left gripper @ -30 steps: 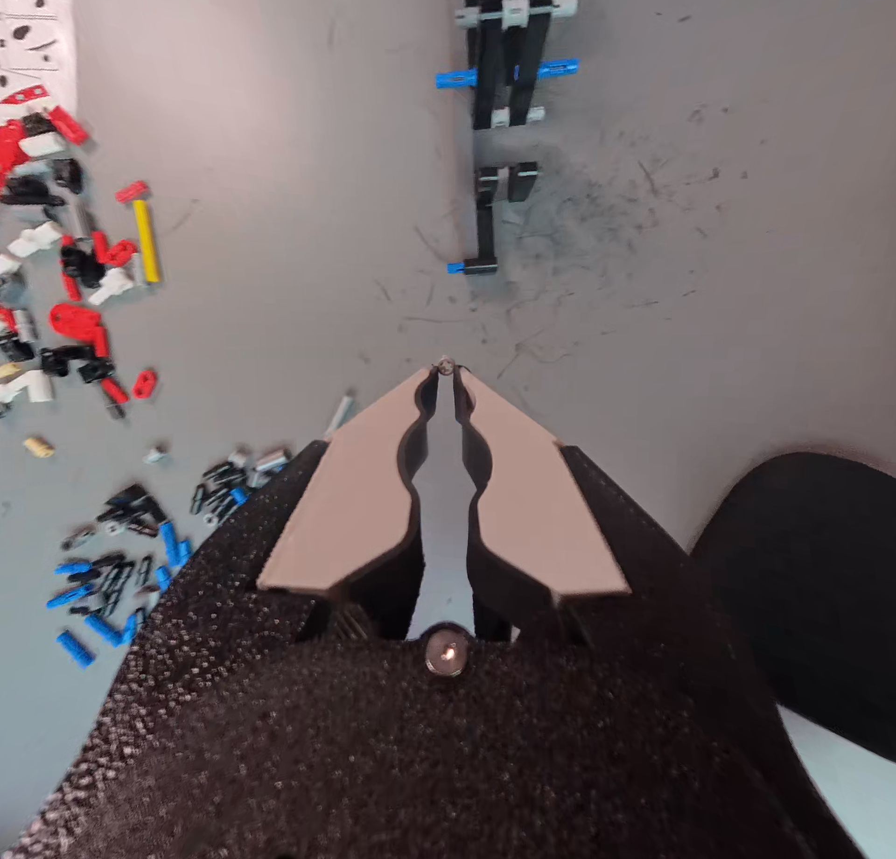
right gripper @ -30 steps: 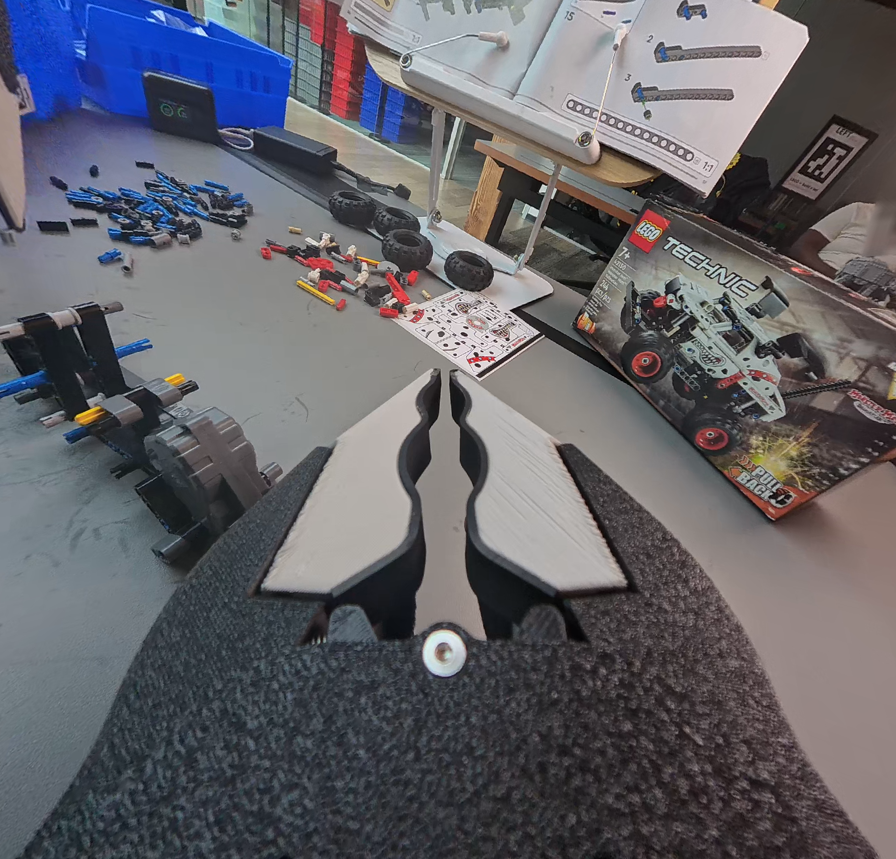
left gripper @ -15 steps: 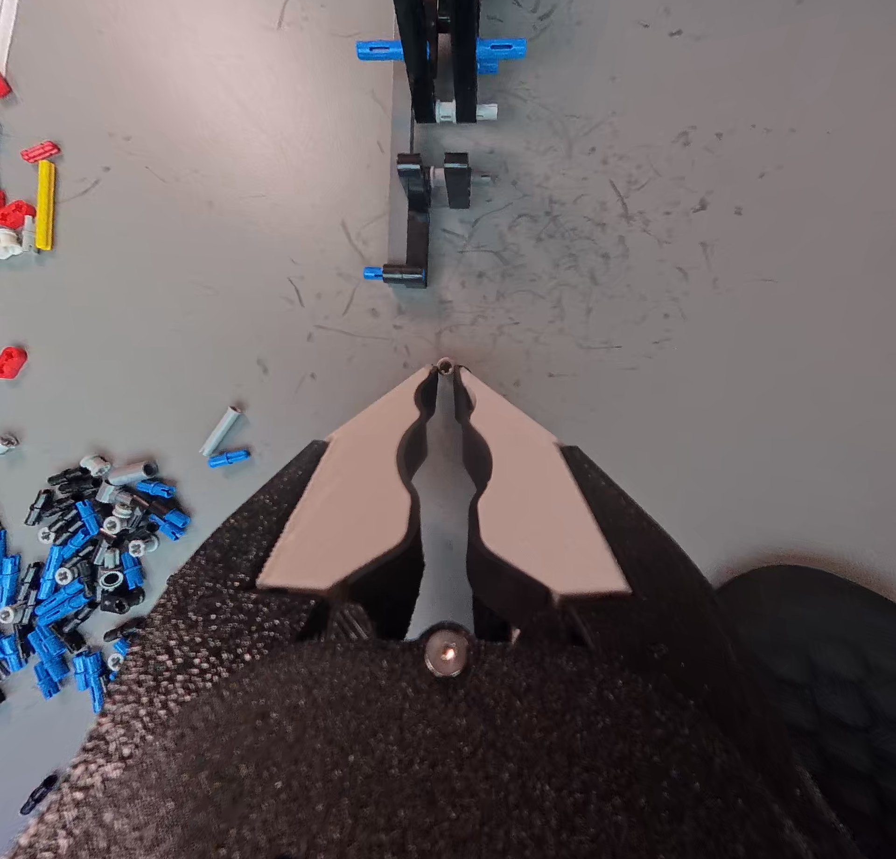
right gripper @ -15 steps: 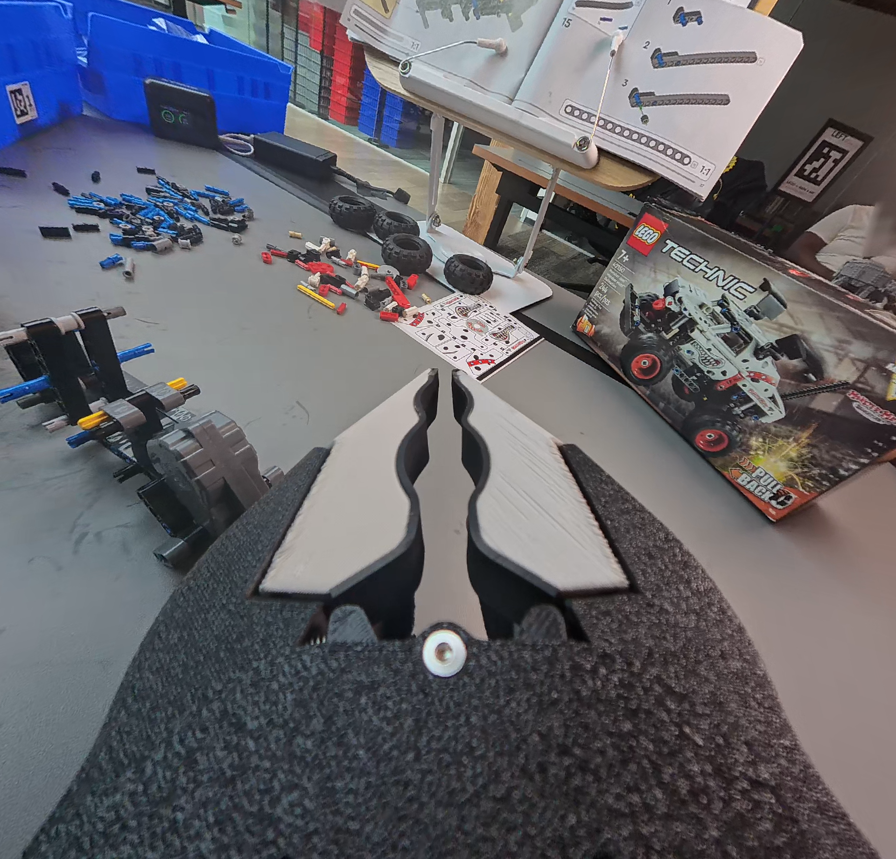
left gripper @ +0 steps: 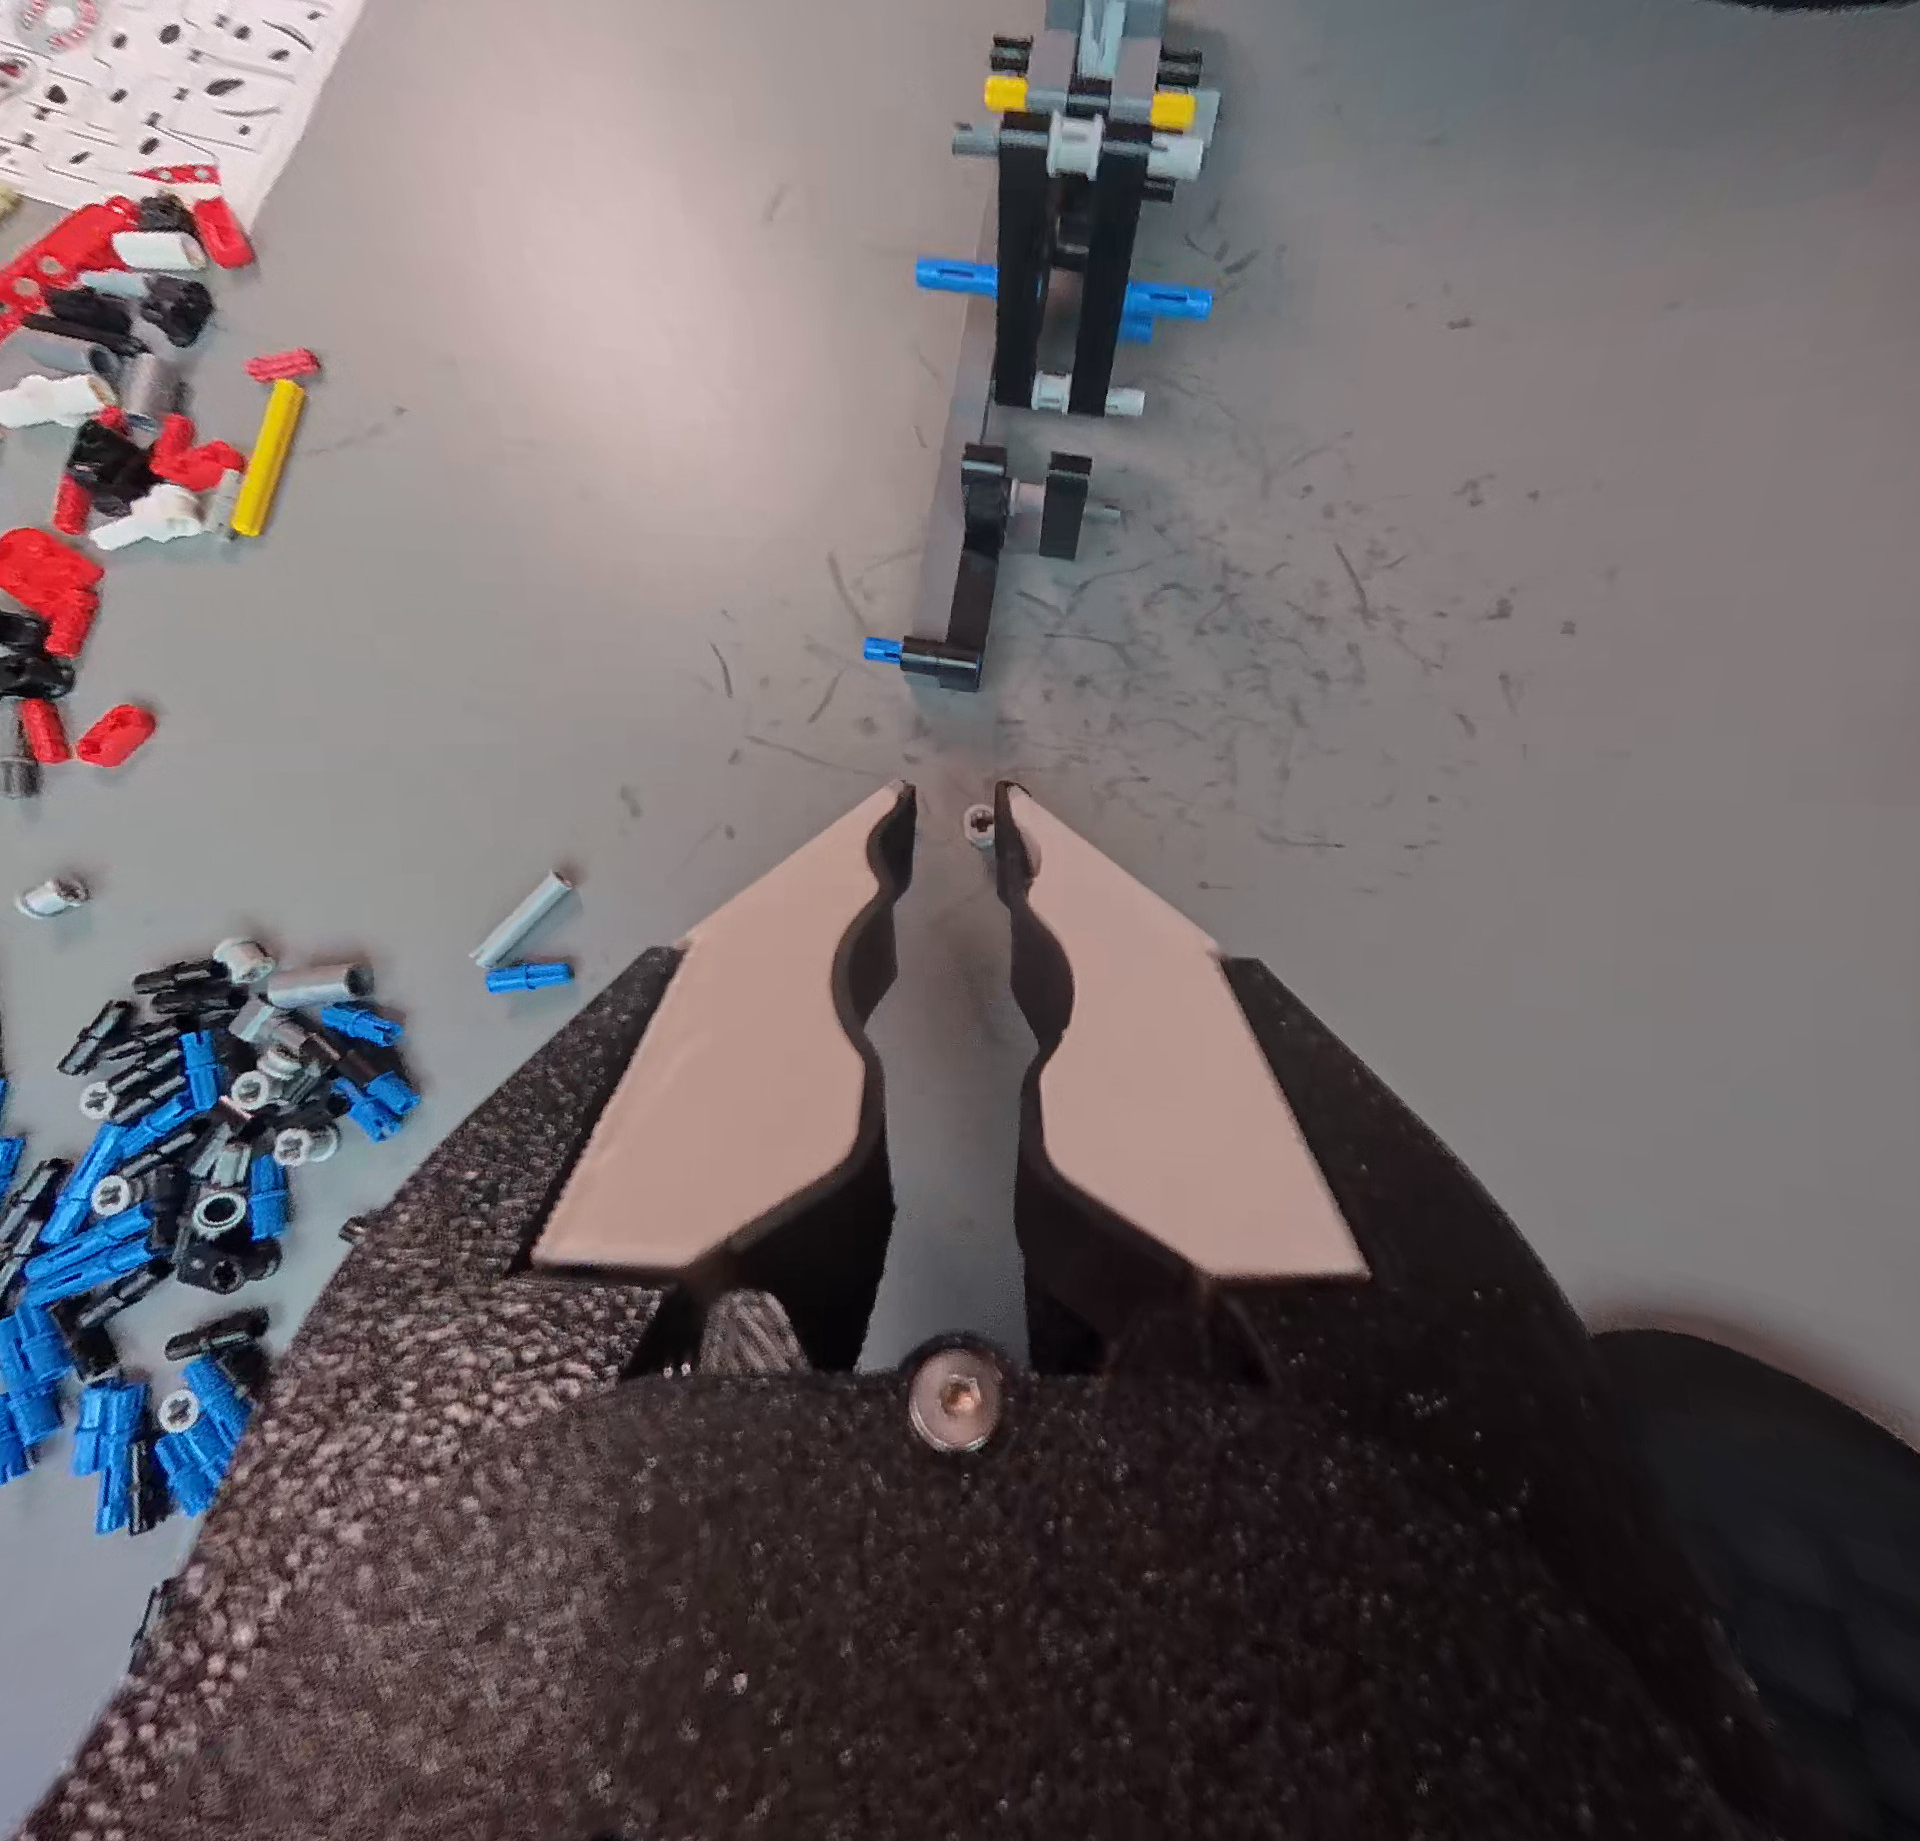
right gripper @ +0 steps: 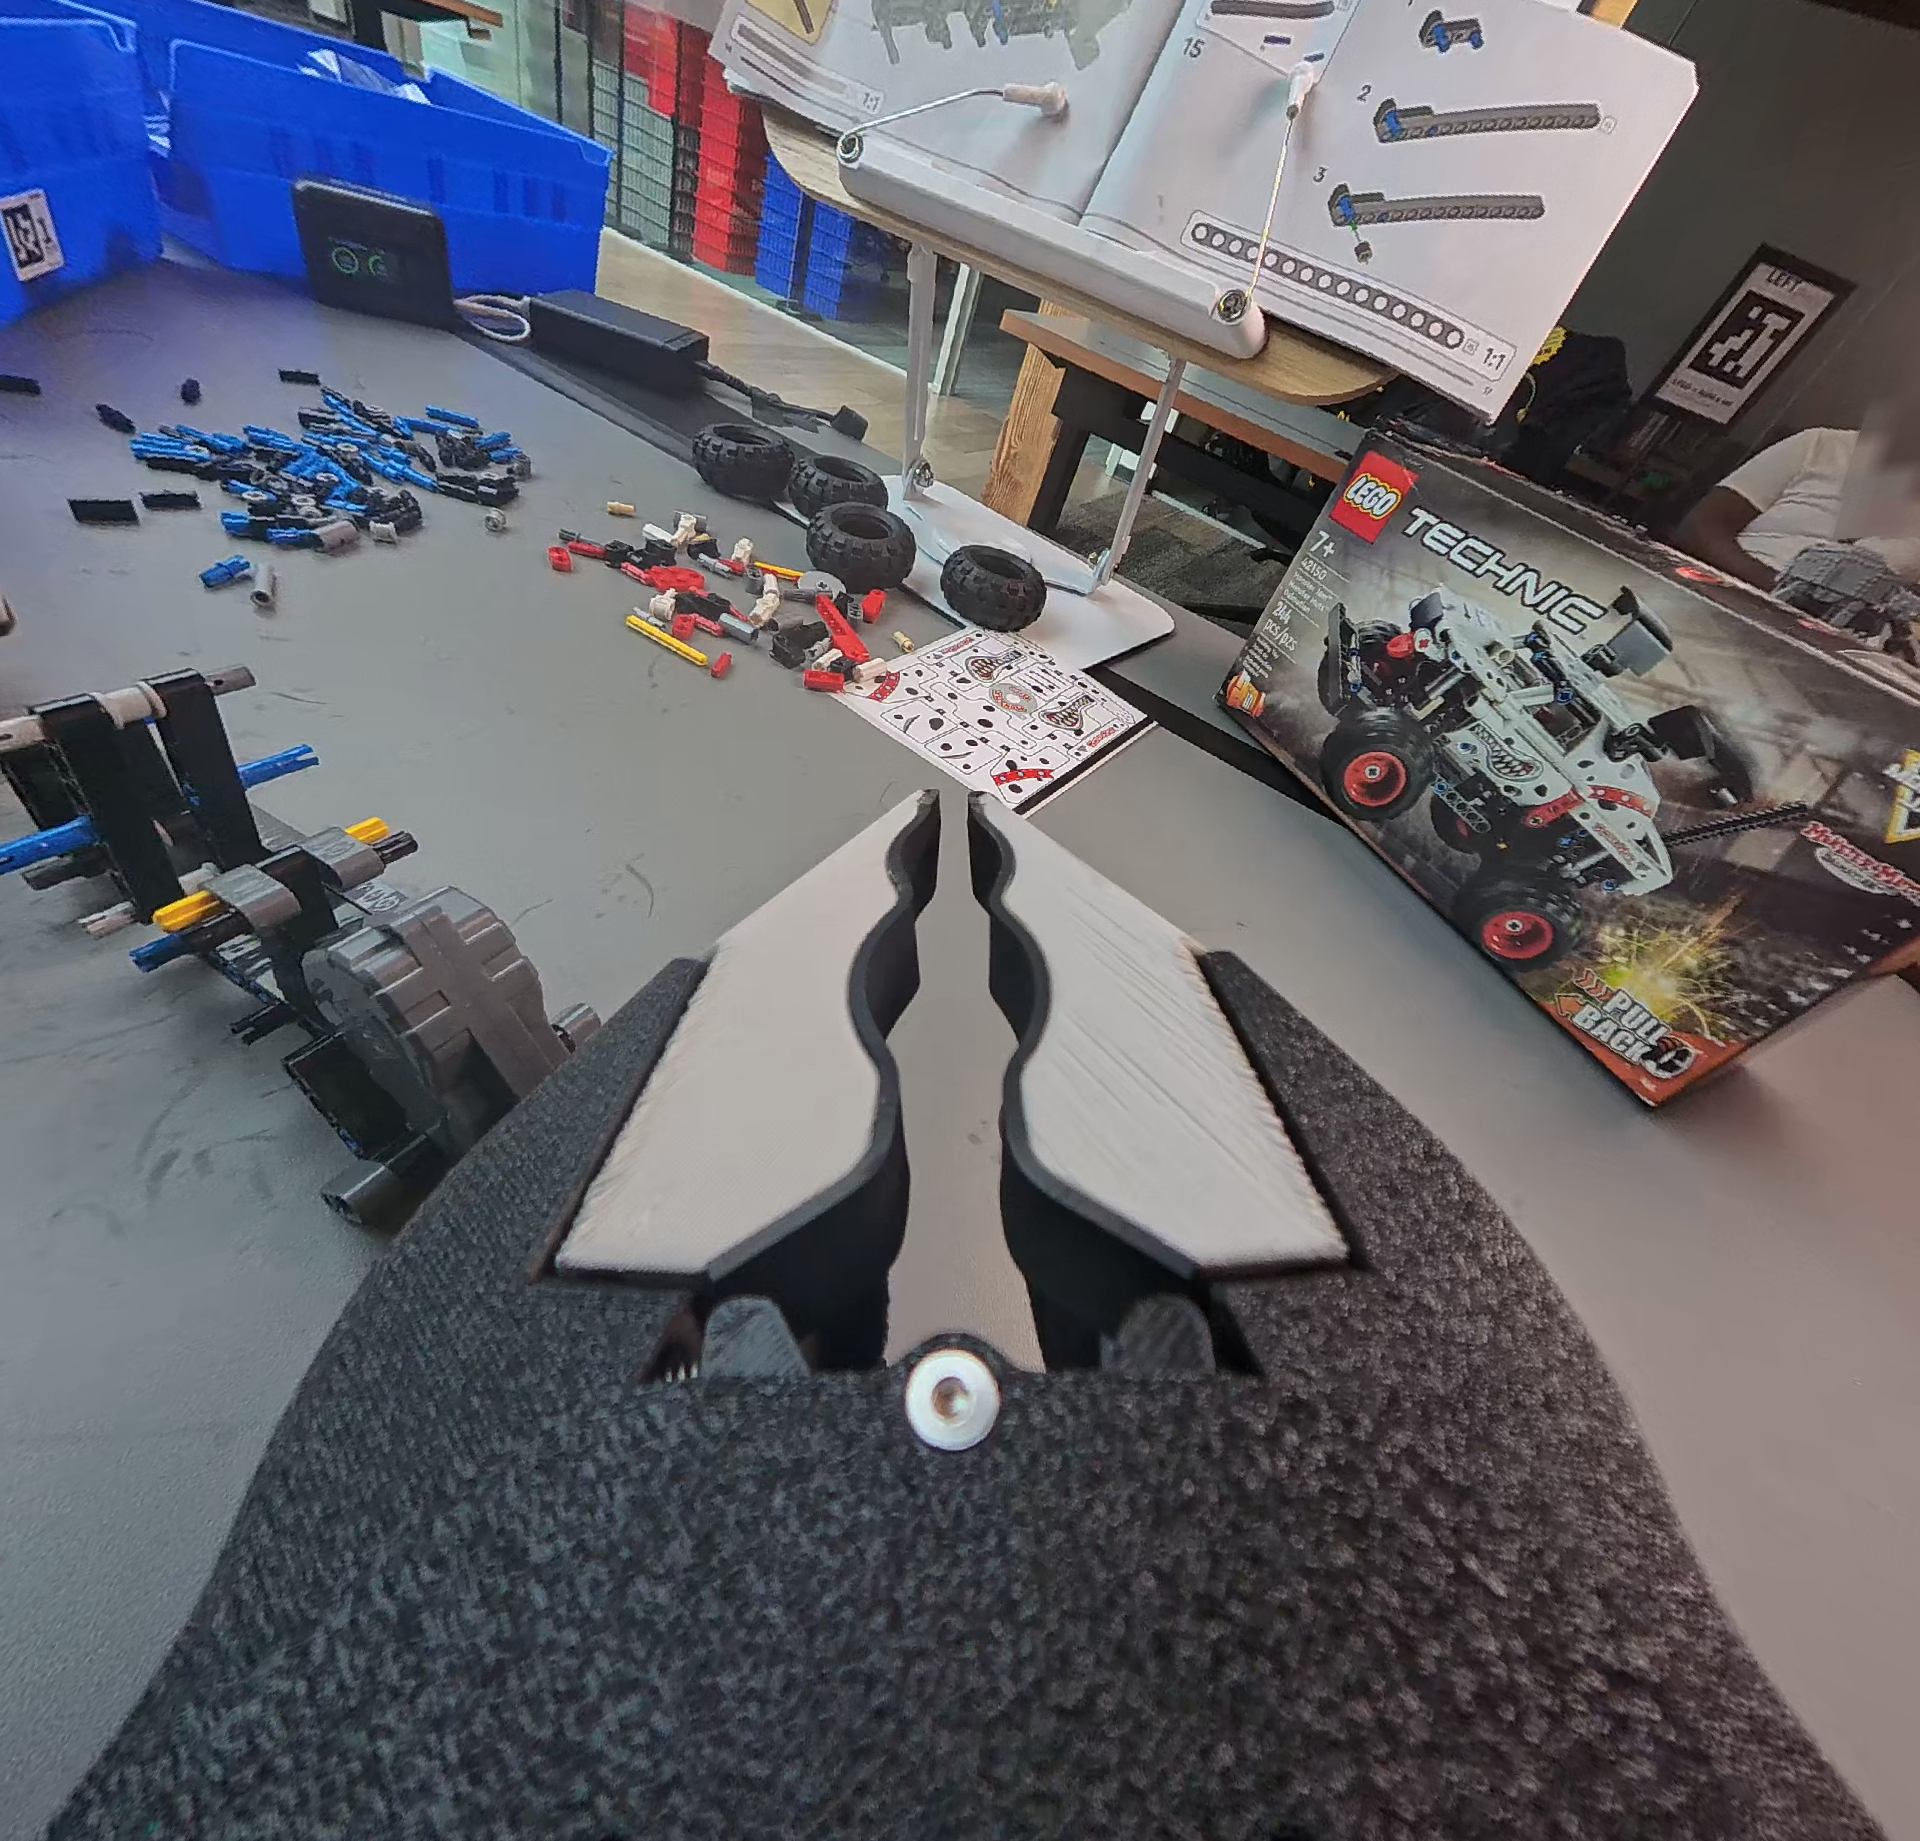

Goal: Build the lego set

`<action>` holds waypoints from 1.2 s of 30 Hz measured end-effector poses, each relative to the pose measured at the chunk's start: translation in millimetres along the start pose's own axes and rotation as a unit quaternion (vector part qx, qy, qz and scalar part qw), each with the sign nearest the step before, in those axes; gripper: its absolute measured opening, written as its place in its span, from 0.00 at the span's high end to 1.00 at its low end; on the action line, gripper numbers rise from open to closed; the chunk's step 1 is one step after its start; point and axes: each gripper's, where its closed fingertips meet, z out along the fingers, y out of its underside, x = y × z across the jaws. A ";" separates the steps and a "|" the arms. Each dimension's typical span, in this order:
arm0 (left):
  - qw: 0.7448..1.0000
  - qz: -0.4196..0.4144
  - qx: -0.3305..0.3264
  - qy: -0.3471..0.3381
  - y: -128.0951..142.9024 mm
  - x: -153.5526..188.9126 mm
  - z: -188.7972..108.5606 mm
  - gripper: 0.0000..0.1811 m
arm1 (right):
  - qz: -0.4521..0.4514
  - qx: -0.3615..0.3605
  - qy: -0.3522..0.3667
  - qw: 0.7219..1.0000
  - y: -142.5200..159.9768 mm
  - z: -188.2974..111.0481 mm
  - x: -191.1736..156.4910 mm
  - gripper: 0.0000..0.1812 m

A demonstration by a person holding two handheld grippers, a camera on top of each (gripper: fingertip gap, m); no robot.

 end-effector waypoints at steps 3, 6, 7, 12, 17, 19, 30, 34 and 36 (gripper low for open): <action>0.998 -0.026 0.054 -0.029 -13.5 -10.7 -12.0 0.89 | 0.000 0.000 0.000 1.000 0.0 0.0 -0.2 0.97; 0.991 -0.053 0.102 -0.061 -22.1 -23.5 -24.0 0.89 | -0.001 -0.001 -0.001 1.000 0.3 0.6 -0.7 0.97; 0.989 -0.059 0.113 -0.072 -23.4 -27.4 -26.9 0.89 | -0.001 -0.001 -0.002 1.000 0.3 0.6 -1.0 0.97; 0.979 -0.077 0.146 -0.117 -26.6 -39.8 -40.5 0.89 | -0.005 0.000 -0.001 1.000 -0.2 0.1 -1.4 0.97; 0.966 -0.102 0.175 -0.164 -26.7 -50.8 -52.7 0.89 | -0.009 0.000 -0.002 1.000 -0.2 0.5 -2.3 0.97; 0.961 -0.106 0.185 -0.175 -28.3 -49.7 -54.3 0.90 | -0.011 0.000 -0.003 1.000 0.0 0.9 -2.8 0.97; 0.961 -0.107 0.175 -0.187 -21.0 -46.1 -41.9 0.90 | -0.029 0.002 0.005 1.000 -0.5 0.5 -2.9 0.97; 0.963 -0.084 0.156 -0.203 -15.8 -47.6 -38.7 0.90 | -0.033 0.001 0.011 0.999 -0.2 1.1 -1.7 0.97; 0.963 -0.080 0.159 -0.204 -16.2 -46.7 -40.1 0.90 | -0.035 -0.001 0.016 0.999 0.3 2.1 -0.6 0.97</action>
